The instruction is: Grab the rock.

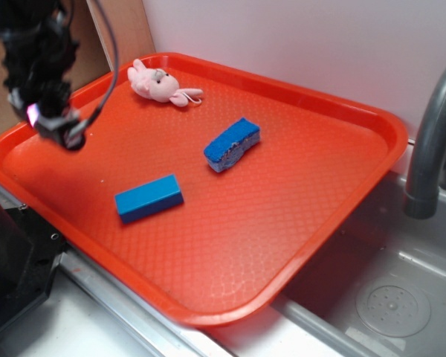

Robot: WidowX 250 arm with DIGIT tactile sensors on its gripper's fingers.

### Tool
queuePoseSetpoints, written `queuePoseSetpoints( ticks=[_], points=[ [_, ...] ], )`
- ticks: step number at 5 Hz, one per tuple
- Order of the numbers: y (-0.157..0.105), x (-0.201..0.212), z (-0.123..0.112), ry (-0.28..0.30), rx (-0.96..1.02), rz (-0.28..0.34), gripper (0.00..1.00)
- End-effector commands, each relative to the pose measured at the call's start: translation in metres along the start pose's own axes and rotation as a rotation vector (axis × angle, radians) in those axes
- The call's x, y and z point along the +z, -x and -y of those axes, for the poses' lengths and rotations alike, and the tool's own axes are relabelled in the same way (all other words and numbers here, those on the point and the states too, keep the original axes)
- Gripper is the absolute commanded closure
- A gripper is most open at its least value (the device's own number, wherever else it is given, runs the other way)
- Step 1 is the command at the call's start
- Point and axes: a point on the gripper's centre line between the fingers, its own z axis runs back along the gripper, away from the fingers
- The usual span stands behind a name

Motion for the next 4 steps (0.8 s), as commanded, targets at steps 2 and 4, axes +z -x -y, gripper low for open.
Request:
queuePoseSetpoints(
  ticks=[2,4],
  points=[
    [-0.017,0.101,0.026,-0.003,0.130,0.103,1.00],
    [-0.009,0.104,0.005,0.086,0.188,0.142,1.00]
  ],
)
